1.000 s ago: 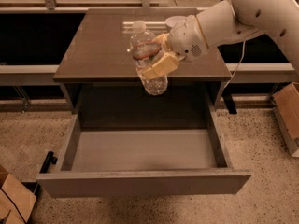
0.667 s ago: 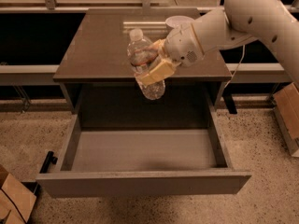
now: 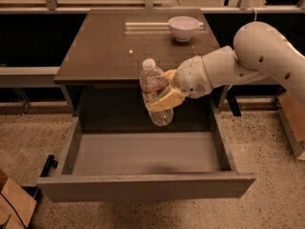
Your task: Place water bottle into top drawer
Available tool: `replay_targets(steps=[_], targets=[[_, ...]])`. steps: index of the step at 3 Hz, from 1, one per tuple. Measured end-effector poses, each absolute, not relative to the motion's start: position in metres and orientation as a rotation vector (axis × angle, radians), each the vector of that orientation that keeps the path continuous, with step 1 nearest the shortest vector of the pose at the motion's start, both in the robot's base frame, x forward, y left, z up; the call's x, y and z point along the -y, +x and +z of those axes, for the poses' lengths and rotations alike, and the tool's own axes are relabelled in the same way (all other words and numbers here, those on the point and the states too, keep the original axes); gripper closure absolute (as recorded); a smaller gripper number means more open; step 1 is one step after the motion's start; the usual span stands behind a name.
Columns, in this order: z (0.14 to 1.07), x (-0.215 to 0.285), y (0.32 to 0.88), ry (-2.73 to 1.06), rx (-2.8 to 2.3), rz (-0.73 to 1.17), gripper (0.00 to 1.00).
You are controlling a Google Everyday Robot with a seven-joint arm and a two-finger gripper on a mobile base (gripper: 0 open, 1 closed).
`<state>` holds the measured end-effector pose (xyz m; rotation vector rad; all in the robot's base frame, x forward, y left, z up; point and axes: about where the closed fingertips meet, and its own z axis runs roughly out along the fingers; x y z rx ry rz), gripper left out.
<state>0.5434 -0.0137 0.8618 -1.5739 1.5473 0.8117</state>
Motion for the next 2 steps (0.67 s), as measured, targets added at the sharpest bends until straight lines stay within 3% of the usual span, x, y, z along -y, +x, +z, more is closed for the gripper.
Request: replay_targets(steps=[2], targets=[[0.792,0.037,0.528,-1.461,-1.599,0.851,1.0]])
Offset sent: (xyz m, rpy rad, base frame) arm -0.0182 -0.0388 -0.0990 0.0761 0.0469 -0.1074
